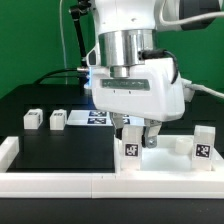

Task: Assemble square table

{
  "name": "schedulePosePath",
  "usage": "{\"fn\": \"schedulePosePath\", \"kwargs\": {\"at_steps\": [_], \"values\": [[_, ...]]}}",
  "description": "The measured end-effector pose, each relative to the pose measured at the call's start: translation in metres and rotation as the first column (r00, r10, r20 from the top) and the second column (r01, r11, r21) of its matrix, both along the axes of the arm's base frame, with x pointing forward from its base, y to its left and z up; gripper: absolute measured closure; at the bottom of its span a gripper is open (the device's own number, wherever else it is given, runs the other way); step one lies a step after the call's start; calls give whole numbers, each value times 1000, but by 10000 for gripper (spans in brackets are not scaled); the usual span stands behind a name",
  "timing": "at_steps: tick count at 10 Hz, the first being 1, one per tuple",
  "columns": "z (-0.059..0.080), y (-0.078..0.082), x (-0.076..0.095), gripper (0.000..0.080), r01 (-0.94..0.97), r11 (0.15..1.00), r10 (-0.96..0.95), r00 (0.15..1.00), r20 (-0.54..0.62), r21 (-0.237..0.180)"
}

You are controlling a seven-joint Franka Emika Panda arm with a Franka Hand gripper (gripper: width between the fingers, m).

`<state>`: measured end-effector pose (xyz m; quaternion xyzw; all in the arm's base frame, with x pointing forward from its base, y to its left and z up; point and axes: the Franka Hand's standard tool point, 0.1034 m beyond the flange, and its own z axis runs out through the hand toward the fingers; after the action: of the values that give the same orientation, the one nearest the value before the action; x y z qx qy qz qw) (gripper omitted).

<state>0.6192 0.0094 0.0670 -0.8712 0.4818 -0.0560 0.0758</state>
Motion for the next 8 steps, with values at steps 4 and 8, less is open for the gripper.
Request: {"fn": "schedulePosePath", "kwargs": {"at_steps": [4,8], "values": [[-3,-11,3,150,-492,862,495,869,-6,-118],[-4,-10,3,343,-371,924,373,928,-4,-95]]}}
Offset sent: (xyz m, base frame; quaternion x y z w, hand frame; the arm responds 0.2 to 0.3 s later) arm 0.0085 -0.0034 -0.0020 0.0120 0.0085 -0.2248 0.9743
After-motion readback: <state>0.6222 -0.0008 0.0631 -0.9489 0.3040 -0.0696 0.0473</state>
